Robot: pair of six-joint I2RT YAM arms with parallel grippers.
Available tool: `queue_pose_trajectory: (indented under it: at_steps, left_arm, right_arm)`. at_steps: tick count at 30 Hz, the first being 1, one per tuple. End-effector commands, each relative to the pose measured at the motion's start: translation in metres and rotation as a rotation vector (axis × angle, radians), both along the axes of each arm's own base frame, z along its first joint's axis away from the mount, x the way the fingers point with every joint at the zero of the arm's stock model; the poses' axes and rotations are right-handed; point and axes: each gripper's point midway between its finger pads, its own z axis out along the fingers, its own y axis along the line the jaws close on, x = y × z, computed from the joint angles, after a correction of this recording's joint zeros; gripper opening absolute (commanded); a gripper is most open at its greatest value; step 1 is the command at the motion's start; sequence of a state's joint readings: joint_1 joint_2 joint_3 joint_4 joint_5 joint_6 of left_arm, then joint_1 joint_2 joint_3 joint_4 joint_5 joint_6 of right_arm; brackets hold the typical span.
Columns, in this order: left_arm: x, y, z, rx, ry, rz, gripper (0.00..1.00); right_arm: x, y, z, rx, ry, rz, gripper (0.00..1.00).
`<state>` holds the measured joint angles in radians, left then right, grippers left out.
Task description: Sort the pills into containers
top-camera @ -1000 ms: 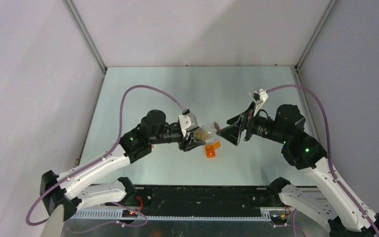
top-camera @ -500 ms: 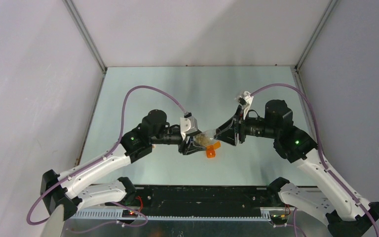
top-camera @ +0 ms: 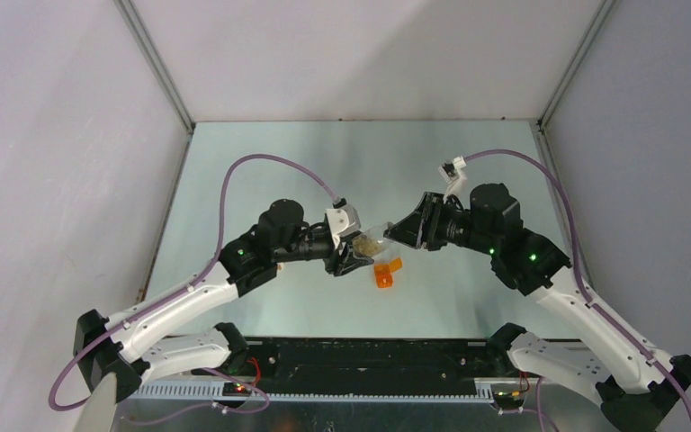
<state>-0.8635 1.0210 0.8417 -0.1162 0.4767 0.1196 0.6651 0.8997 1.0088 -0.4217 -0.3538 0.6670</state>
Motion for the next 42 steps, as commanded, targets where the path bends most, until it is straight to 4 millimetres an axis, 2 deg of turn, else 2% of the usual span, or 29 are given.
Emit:
queue_pose_trajectory:
  at_steps: [1, 2, 4, 6, 11, 13, 14, 15, 16, 17, 18, 19, 20, 23, 24, 27, 32, 33, 34, 35, 38, 42]
  left_arm:
    - [0.006, -0.007, 0.025, -0.058, -0.1, 0.003, 0.0]
    - [0.007, -0.007, 0.024, -0.056, -0.099, 0.008, 0.0]
    - [0.008, -0.007, 0.024, -0.056, -0.098, 0.014, 0.0]
    - [0.009, -0.007, 0.024, -0.059, -0.096, 0.021, 0.0]
    - [0.013, -0.008, 0.026, -0.075, -0.089, 0.041, 0.03]
    - [0.015, -0.009, 0.028, -0.08, -0.085, 0.057, 0.1]
    - [0.017, -0.009, 0.029, -0.082, -0.086, 0.063, 0.14]
    - [0.017, -0.008, 0.029, -0.083, -0.082, 0.068, 0.17]
    - [0.019, -0.009, 0.031, -0.094, -0.089, 0.078, 0.24]
    - [0.019, -0.009, 0.033, -0.106, -0.089, 0.083, 0.32]
    - [0.02, -0.009, 0.036, -0.12, -0.097, 0.089, 0.37]
    - [0.02, -0.008, 0.037, -0.127, -0.098, 0.094, 0.5]
    - [0.02, -0.008, 0.038, -0.137, -0.104, 0.097, 0.58]
    - [0.025, -0.003, 0.036, -0.148, -0.11, 0.138, 0.95]
    - [0.027, -0.001, 0.04, -0.16, -0.119, 0.156, 0.97]
    - [0.041, 0.01, 0.037, -0.171, -0.119, 0.274, 0.99]
    - [0.065, 0.039, 0.04, -0.23, -0.111, 0.504, 0.99]
    - [0.065, 0.042, 0.039, -0.24, -0.111, 0.522, 0.99]
    - [0.068, 0.046, 0.038, -0.245, -0.108, 0.55, 0.99]
    - [0.068, 0.049, 0.039, -0.255, -0.11, 0.562, 0.99]
    - [0.076, 0.06, 0.039, -0.279, -0.099, 0.643, 0.99]
    - [0.082, 0.068, 0.036, -0.295, -0.08, 0.704, 0.99]
  right_arm:
    - [0.027, -0.004, 0.026, 0.134, 0.106, -0.26, 0.47]
    - [0.025, -0.002, 0.027, 0.128, 0.09, -0.245, 0.54]
    - [0.022, 0.003, 0.03, 0.118, 0.049, -0.204, 0.76]
    - [0.019, 0.007, 0.029, 0.105, 0.025, -0.174, 0.84]
    - [0.012, 0.026, 0.02, 0.083, 0.034, -0.082, 0.87]
    - [0.012, 0.032, 0.013, 0.067, 0.049, -0.067, 0.8]
    - [0.012, 0.036, 0.008, 0.057, 0.061, -0.063, 0.68]
    - [0.013, 0.037, 0.006, 0.055, 0.073, -0.068, 0.62]
    - [0.014, 0.039, 0.005, 0.054, 0.077, -0.066, 0.5]
    - [0.014, 0.039, 0.004, 0.055, 0.079, -0.067, 0.44]
    - [0.015, 0.04, 0.005, 0.058, 0.073, -0.068, 0.32]
    - [0.018, 0.039, 0.006, 0.053, 0.059, -0.087, 0.27]
    - [0.019, 0.036, 0.007, 0.051, 0.05, -0.103, 0.21]
    - [0.035, 0.016, 0.008, 0.009, -0.016, -0.216, 0.16]
    - [0.042, 0.006, 0.004, -0.024, -0.027, -0.269, 0.15]
    - [0.069, -0.039, -0.013, -0.142, -0.046, -0.44, 0.15]
    - [0.103, -0.129, -0.071, -0.453, -0.019, -0.732, 0.15]
    - [0.105, -0.138, -0.088, -0.5, 0.007, -0.751, 0.15]
    - [0.11, -0.153, -0.096, -0.54, 0.013, -0.792, 0.15]
    - [0.111, -0.159, -0.112, -0.581, 0.037, -0.805, 0.15]
    - [0.118, -0.18, -0.143, -0.677, 0.075, -0.847, 0.15]
    - [0.122, -0.184, -0.178, -0.762, 0.108, -0.828, 0.16]
